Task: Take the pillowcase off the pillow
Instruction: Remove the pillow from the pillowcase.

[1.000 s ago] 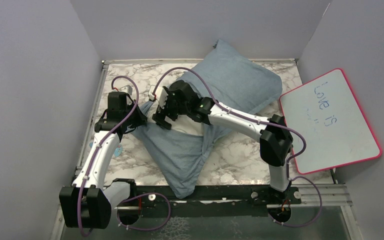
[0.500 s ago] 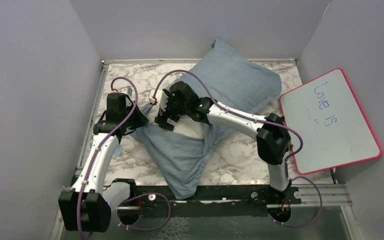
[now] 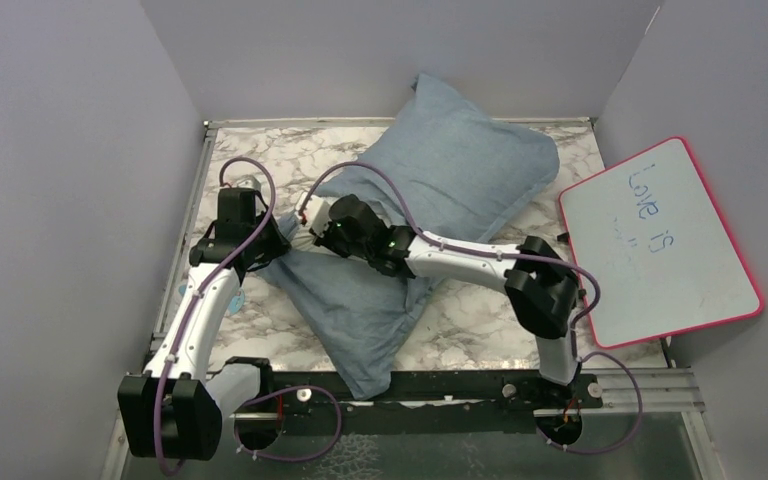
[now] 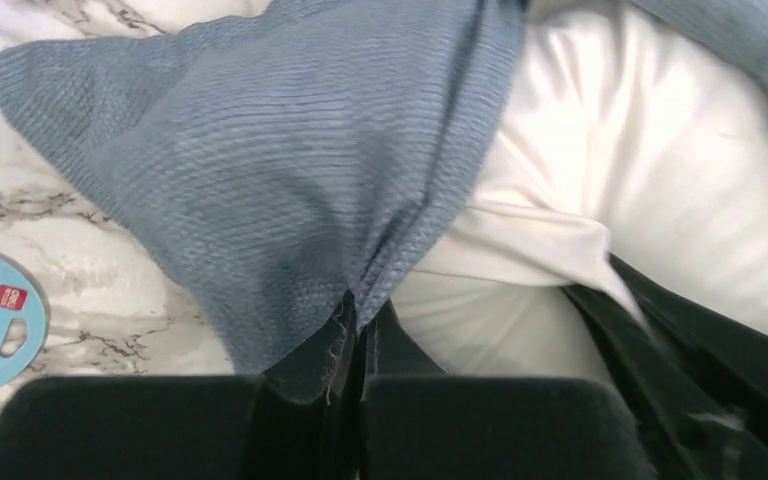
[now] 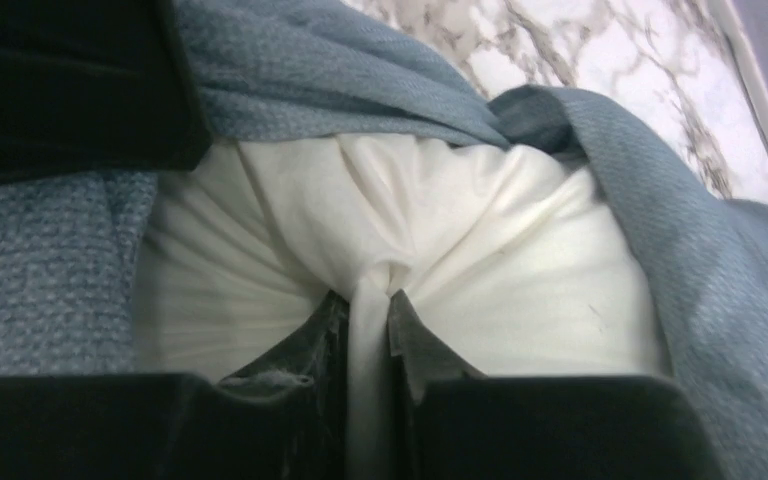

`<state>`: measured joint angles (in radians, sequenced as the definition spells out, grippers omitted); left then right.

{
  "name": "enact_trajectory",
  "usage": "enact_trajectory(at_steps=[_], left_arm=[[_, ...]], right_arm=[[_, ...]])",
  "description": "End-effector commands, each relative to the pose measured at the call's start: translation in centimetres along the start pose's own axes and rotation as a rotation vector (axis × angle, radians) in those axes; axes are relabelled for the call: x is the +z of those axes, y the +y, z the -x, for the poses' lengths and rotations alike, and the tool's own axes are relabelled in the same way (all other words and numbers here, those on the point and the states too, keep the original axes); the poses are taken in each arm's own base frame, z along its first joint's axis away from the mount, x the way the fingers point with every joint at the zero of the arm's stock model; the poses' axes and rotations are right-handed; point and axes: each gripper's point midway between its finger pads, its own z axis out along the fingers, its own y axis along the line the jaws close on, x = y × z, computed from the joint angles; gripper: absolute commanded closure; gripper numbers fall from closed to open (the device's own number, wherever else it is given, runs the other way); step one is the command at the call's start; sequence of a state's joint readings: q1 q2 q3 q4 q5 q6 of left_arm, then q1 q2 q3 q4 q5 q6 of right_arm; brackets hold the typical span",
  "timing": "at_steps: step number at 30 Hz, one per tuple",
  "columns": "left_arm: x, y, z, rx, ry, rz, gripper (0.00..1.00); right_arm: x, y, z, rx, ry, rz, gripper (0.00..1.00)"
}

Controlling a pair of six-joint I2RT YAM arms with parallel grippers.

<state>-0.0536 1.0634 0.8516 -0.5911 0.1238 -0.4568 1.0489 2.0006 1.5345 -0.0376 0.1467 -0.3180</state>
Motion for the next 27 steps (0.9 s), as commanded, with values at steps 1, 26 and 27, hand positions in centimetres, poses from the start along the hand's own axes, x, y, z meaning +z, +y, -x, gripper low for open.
enact_trajectory(at_steps=[1, 26, 27], left_arm=[[-1.5, 2.9, 1.4, -0.044, -0.08, 0.153, 1.0], [-0.9, 11.1, 7.8, -0.299, -0.139, 0.259, 1.0], [-0.8, 11.1, 8.3, -0.306, -0.139, 0.248, 1.0]], right_arm=[[-3.1, -0.6, -3.4, 0.098, 0.06, -0.067, 0.99], [-14.1, 1.5, 4.5, 0.324, -0.427, 0.286, 0.99], [-14.9, 2.5, 4.8, 0.289, -0.458, 0.346, 0.99]])
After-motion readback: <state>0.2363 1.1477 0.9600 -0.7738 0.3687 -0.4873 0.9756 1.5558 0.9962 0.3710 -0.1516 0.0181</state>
